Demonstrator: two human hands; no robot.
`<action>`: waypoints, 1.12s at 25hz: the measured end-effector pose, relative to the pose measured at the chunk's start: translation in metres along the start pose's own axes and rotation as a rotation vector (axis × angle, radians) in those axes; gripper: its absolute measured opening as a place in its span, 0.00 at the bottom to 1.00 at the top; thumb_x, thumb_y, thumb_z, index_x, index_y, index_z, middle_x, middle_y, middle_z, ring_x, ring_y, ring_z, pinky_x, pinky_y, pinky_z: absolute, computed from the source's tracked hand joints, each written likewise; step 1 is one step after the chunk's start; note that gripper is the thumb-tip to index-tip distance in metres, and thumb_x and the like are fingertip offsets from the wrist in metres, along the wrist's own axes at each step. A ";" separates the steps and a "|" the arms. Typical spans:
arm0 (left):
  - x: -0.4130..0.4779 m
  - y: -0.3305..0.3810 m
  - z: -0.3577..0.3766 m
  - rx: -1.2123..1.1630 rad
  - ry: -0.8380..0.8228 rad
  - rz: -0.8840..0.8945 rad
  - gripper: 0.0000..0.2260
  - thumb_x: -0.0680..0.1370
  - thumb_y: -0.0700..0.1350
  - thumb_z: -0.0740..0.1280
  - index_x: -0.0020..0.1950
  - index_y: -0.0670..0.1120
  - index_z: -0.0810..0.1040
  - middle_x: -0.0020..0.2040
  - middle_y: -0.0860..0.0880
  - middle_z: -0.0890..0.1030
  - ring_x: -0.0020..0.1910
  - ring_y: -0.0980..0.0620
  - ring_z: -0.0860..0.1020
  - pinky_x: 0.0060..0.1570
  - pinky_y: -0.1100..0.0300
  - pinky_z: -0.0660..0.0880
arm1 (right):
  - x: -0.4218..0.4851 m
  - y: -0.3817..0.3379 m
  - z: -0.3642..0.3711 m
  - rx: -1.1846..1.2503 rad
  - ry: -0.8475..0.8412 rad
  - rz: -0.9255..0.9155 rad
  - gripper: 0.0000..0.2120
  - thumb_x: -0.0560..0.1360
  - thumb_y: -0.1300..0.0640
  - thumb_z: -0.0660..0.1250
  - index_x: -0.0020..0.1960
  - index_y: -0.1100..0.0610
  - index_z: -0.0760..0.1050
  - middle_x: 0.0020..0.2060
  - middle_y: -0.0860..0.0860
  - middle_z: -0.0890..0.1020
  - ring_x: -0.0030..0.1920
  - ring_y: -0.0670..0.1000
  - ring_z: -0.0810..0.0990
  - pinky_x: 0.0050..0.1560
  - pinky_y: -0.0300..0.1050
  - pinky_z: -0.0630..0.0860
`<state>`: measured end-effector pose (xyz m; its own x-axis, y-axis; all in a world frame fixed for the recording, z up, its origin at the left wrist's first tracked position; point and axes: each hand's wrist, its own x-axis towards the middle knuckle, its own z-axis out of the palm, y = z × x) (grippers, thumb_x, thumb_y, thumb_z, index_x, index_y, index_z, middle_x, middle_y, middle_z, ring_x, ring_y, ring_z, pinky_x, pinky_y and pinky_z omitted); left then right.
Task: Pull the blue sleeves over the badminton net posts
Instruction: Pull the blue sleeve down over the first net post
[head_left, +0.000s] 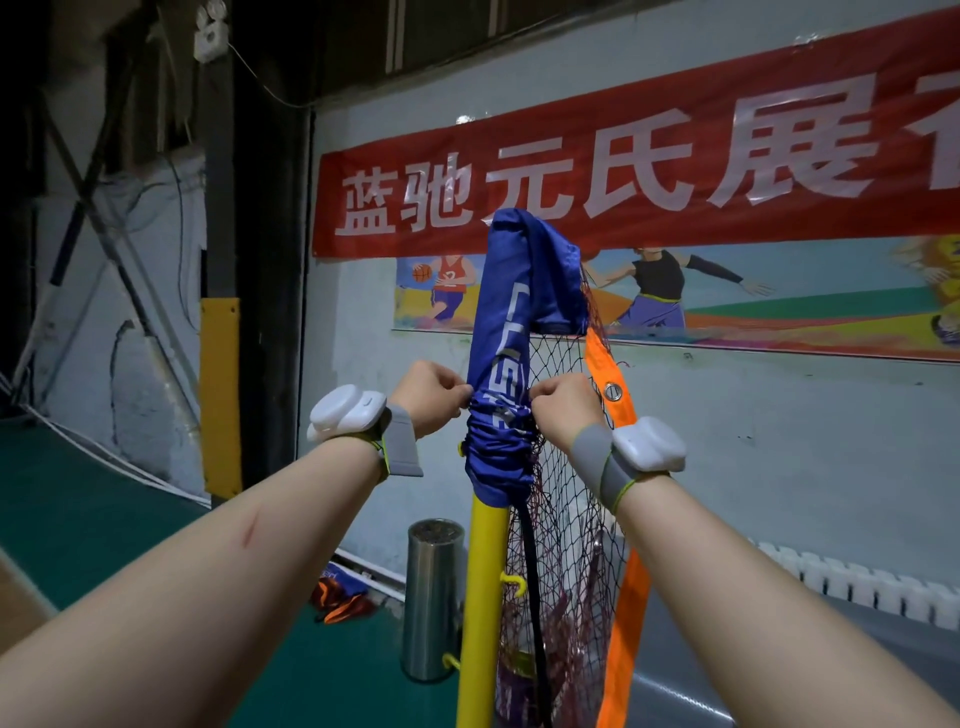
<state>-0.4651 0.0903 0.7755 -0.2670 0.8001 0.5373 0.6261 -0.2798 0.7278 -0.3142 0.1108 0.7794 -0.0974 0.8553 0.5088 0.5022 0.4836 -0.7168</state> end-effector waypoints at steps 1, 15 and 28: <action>0.001 0.003 0.000 -0.047 0.006 0.005 0.12 0.79 0.42 0.59 0.50 0.36 0.79 0.43 0.41 0.78 0.37 0.48 0.74 0.46 0.58 0.71 | 0.001 -0.002 -0.001 -0.009 0.002 -0.006 0.16 0.73 0.69 0.56 0.55 0.63 0.78 0.47 0.58 0.80 0.47 0.57 0.76 0.44 0.40 0.68; 0.024 0.020 0.006 -0.206 0.217 0.163 0.09 0.77 0.38 0.62 0.51 0.35 0.80 0.47 0.41 0.81 0.45 0.48 0.76 0.58 0.50 0.74 | 0.020 -0.014 0.004 0.076 0.153 -0.168 0.11 0.74 0.68 0.59 0.48 0.65 0.80 0.48 0.63 0.82 0.52 0.62 0.78 0.52 0.50 0.74; 0.001 0.000 0.015 -0.023 0.143 0.079 0.09 0.78 0.39 0.62 0.50 0.34 0.79 0.47 0.36 0.81 0.41 0.49 0.73 0.43 0.63 0.67 | 0.005 0.004 0.007 0.002 0.066 -0.023 0.11 0.75 0.67 0.60 0.51 0.61 0.80 0.51 0.57 0.81 0.50 0.55 0.78 0.49 0.41 0.71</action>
<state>-0.4542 0.0985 0.7698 -0.3206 0.6917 0.6471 0.6328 -0.3519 0.6897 -0.3185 0.1184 0.7765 -0.0521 0.8300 0.5553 0.4989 0.5033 -0.7055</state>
